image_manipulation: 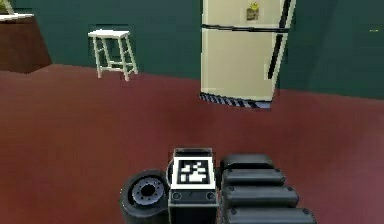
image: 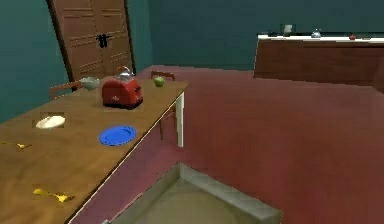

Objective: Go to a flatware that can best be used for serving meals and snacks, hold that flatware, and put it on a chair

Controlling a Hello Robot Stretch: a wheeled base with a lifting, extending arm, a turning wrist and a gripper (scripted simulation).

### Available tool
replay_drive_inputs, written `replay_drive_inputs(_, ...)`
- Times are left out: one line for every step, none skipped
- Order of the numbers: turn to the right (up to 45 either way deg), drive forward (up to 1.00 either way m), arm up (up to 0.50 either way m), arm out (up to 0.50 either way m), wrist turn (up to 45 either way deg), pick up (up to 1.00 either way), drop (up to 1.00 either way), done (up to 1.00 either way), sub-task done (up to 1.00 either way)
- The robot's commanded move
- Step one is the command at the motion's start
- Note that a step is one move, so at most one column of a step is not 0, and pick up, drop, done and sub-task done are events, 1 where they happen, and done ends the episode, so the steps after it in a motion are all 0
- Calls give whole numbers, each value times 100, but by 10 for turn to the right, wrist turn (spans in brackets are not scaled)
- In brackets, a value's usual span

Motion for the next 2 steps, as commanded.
replay_drive_inputs(-450,0,0,0,0,0,0,0,0)
replay_drive_inputs(-30,0,0,0,0,0,0,0,0)
